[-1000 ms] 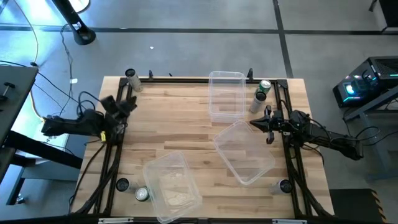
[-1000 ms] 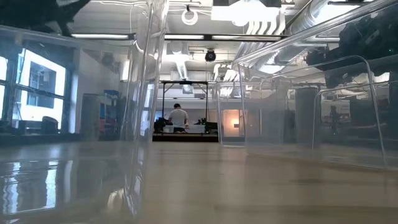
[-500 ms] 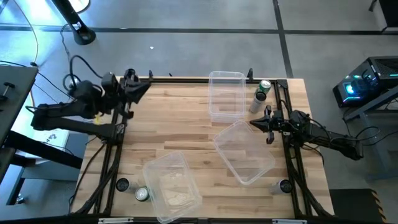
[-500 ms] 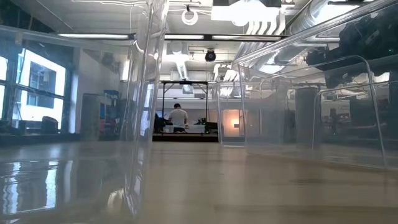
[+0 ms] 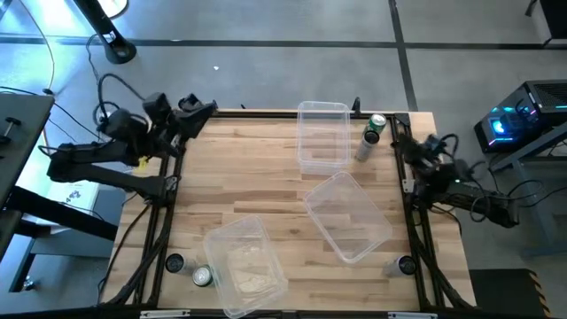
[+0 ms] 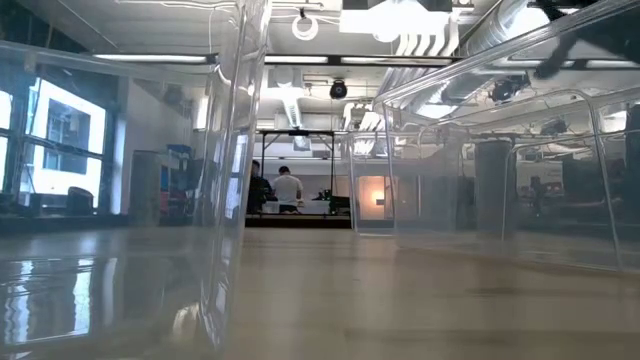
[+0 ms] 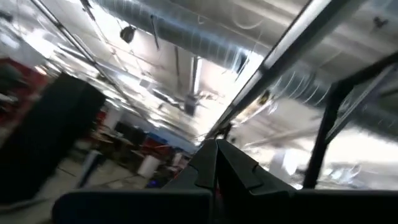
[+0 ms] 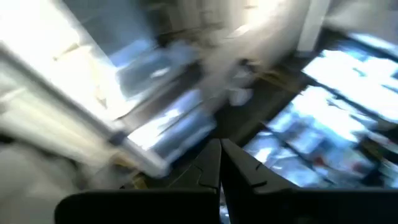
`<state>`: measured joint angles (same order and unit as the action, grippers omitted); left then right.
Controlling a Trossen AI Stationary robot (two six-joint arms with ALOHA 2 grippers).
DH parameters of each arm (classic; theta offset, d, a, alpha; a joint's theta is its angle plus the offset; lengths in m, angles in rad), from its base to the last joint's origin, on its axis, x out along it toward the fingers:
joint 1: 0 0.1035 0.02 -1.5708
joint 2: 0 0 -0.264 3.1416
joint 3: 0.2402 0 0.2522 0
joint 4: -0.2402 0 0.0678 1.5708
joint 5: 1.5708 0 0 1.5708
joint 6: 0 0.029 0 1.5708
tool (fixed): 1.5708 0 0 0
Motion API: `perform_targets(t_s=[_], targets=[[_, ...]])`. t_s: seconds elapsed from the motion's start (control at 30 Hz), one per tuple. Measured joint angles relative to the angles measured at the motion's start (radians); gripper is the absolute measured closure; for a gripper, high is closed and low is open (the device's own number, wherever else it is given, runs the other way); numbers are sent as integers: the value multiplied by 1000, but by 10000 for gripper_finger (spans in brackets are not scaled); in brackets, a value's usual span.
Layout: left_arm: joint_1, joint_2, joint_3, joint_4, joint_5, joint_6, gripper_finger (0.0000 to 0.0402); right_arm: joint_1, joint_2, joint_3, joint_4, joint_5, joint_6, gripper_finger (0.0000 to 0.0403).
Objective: Sort soda cans
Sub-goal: Move the transparent container from the bottom to the left of the table
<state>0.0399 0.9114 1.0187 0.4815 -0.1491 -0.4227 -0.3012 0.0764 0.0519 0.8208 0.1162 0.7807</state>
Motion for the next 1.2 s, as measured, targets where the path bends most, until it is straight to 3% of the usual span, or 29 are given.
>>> perform_targets(t_s=[0.07, 0.23, 0.37, 0.43, 0.57, 0.67, 0.83, 0.97, 1.07, 1.2], targets=[[-5, 59, 99, -139, 84, -11, 402, 0, 19, 64, -6, -107, -18, 402], [-43, 204, 372, -861, 275, 52, 401, 1, 107, 277, -257, -297, -2, 402], [-129, 273, 369, -924, 600, 41, 402, 1, 193, 460, -513, -362, -69, 402], [-184, 285, 339, -997, 654, -54, 402, 1, 246, 530, -604, -354, -94, 402], [-320, 295, 238, -1111, 589, -147, 402, 1, 350, 622, -650, -362, -118, 402], [-409, 274, 150, -1020, 549, -197, 402, 1, 427, 649, -657, -402, -118, 402], [-483, 260, -9, -1068, 264, -422, 402, 4, 527, 657, -661, -434, -101, 402], [-492, 253, -61, -1053, 132, -641, 402, 23, 595, 657, -663, -444, -105, 402], [-492, 269, -69, -1064, 102, -774, 402, 38, 629, 657, -662, -461, -108, 402], [-499, 285, -66, -1077, 138, -887, 402, 51, 654, 657, -661, -467, -127, 402]])
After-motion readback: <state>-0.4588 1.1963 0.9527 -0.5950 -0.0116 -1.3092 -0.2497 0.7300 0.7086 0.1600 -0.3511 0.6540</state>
